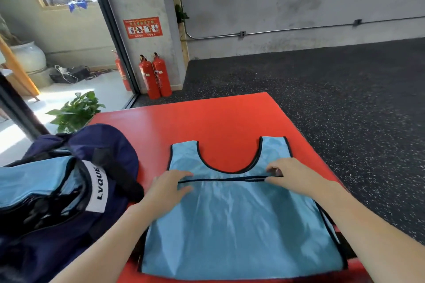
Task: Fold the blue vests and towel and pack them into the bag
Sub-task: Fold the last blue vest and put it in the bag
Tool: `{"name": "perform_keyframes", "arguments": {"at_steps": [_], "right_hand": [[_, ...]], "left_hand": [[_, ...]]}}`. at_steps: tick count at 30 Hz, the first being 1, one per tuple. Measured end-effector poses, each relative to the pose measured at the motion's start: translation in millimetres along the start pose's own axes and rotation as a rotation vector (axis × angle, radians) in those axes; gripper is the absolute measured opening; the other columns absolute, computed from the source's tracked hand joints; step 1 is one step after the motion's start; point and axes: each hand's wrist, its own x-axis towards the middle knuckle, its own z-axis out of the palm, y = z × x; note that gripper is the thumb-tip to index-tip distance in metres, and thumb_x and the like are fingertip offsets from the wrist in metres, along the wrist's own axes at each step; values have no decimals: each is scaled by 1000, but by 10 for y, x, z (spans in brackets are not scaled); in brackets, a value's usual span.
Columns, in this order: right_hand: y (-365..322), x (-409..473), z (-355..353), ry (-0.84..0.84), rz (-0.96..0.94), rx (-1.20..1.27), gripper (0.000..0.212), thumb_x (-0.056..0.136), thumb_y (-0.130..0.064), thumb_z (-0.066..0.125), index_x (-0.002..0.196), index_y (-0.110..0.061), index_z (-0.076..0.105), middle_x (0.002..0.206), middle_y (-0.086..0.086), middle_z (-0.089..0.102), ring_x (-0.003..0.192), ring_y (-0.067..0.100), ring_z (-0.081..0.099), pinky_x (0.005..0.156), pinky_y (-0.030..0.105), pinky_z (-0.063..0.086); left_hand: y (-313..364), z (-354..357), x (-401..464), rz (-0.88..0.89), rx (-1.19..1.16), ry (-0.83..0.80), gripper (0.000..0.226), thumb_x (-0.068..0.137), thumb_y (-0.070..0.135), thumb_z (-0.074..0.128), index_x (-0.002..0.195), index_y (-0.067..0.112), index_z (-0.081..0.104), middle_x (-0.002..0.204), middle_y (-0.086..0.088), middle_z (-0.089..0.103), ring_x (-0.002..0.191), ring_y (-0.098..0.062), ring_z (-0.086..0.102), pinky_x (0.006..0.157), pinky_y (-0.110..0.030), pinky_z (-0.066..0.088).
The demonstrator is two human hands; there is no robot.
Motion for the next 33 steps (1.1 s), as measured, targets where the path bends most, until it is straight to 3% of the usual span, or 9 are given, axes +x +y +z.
{"name": "perform_keyframes", "arguments": {"at_steps": [5, 10, 15, 19, 22, 24, 28, 30, 33], "right_hand": [[70, -180, -26, -40, 133, -121, 40, 80, -56, 72, 113, -33, 64, 114, -16, 61, 109, 11, 58, 97, 42, 46], [203, -280, -25, -34, 211, 41, 43, 77, -43, 82, 114, -29, 66, 109, -10, 62, 103, 10, 59, 91, 29, 47], [241, -308, 15, 42, 287, 148, 31, 79, -33, 83, 105, -31, 66, 102, -7, 65, 98, 13, 60, 82, 26, 44], [247, -295, 20, 67, 290, 154, 18, 82, -26, 81, 91, -29, 66, 94, -7, 67, 88, 9, 60, 69, 22, 41], [243, -315, 22, 84, 274, 165, 19, 83, -22, 80, 83, -31, 63, 88, -8, 67, 84, 8, 61, 65, 19, 40], [242, -341, 23, 93, 272, 169, 18, 84, -21, 79, 83, -31, 64, 87, -9, 68, 83, 6, 61, 64, 18, 40], [246, -402, 2, 126, 290, 208, 16, 83, -22, 79, 85, -31, 67, 86, -7, 71, 82, 10, 65, 69, 24, 49], [237, -444, -30, 144, 307, 257, 13, 82, -21, 80, 83, -29, 69, 80, -5, 72, 78, 16, 69, 72, 33, 56], [195, -507, -128, 154, 291, 347, 11, 81, -24, 83, 81, -27, 72, 78, -9, 74, 81, 11, 70, 75, 33, 53]], "left_hand": [[-220, -200, -132, -55, -74, -34, 43, 88, 19, 74, 130, 23, 64, 113, 6, 64, 93, -3, 56, 84, -13, 38], [-339, -212, -197, -128, -119, 44, 35, 86, 18, 75, 120, 22, 68, 89, 5, 63, 74, -7, 57, 64, -3, 40], [-328, -234, -190, -120, -102, 25, 35, 82, 28, 81, 114, 25, 67, 100, 6, 64, 84, -4, 57, 71, -10, 40], [-325, -234, -137, -113, -109, -30, 31, 81, 22, 80, 110, 27, 69, 101, 8, 64, 83, -3, 56, 74, -10, 42], [-340, -236, -78, -157, -77, -57, 22, 81, 26, 77, 99, 33, 66, 96, 9, 65, 89, -10, 61, 87, -27, 51], [-332, -233, -55, -165, -42, -66, 18, 83, 28, 75, 97, 33, 64, 94, 11, 65, 93, -13, 61, 95, -37, 50], [-273, -255, -53, -130, 65, -64, 5, 92, 33, 64, 96, 32, 66, 92, 15, 65, 98, -17, 59, 98, -44, 46], [-232, -302, -75, -107, 43, -21, 5, 92, 32, 63, 88, 32, 65, 86, 13, 65, 90, -16, 61, 89, -37, 51], [-168, -421, -141, -141, -104, 3, 6, 92, 30, 66, 90, 26, 62, 85, 5, 68, 67, -11, 60, 57, -20, 46]]}}
